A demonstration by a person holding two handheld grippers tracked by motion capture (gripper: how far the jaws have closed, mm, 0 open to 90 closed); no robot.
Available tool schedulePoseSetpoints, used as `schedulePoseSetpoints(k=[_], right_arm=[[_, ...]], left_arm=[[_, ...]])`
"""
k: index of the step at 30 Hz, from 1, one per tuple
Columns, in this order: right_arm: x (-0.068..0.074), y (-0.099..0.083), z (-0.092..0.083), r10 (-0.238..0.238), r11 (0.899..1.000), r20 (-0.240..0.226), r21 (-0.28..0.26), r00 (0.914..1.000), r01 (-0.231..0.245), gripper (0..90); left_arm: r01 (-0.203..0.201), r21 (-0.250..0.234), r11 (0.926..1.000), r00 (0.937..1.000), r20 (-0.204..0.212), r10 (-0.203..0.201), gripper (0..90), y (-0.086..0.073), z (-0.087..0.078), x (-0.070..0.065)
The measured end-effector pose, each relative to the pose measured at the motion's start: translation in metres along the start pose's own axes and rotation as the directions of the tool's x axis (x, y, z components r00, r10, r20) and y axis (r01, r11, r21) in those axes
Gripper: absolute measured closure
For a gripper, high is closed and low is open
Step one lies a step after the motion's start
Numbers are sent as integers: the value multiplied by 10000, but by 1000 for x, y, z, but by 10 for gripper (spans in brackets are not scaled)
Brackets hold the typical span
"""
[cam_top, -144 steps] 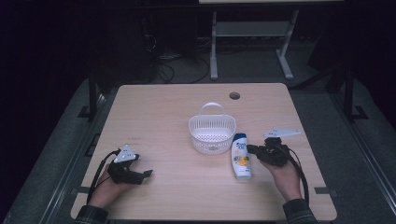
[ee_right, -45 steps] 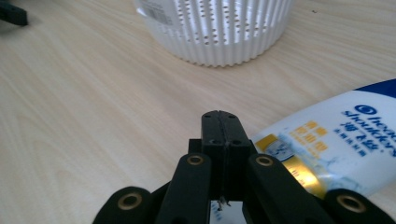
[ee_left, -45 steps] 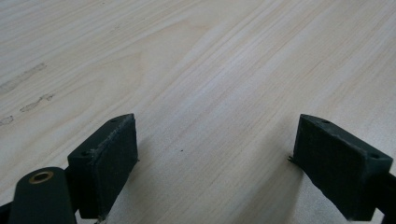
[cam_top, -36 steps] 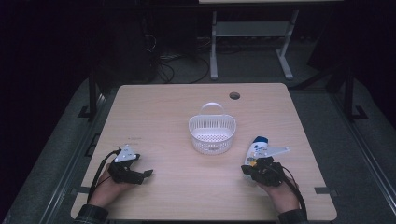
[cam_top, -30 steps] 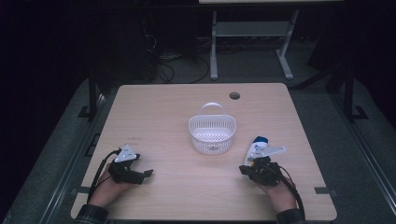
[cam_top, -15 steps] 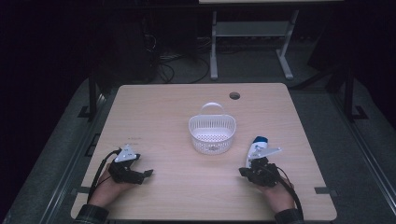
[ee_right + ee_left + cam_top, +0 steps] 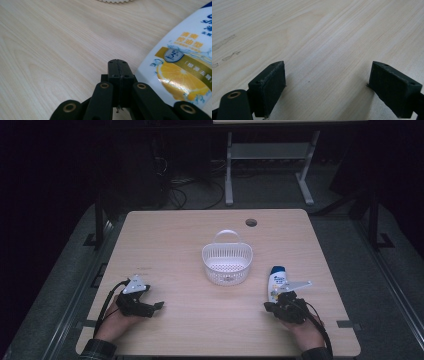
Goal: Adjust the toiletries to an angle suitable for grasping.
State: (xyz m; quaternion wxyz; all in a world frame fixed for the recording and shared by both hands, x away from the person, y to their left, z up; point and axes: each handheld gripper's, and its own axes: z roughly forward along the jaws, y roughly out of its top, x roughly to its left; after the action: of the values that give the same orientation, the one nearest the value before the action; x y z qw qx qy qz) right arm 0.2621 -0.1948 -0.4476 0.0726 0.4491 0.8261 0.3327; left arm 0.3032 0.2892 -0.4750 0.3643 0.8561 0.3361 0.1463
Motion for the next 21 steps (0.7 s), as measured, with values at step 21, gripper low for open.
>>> schedulePoseSetpoints(k=[21], right_arm=[[-22,-18,-20,311,9995,222,5,9993,-311,897]], left_arm=[[3,4,10000,10000,0,-3,131,0,0,0]])
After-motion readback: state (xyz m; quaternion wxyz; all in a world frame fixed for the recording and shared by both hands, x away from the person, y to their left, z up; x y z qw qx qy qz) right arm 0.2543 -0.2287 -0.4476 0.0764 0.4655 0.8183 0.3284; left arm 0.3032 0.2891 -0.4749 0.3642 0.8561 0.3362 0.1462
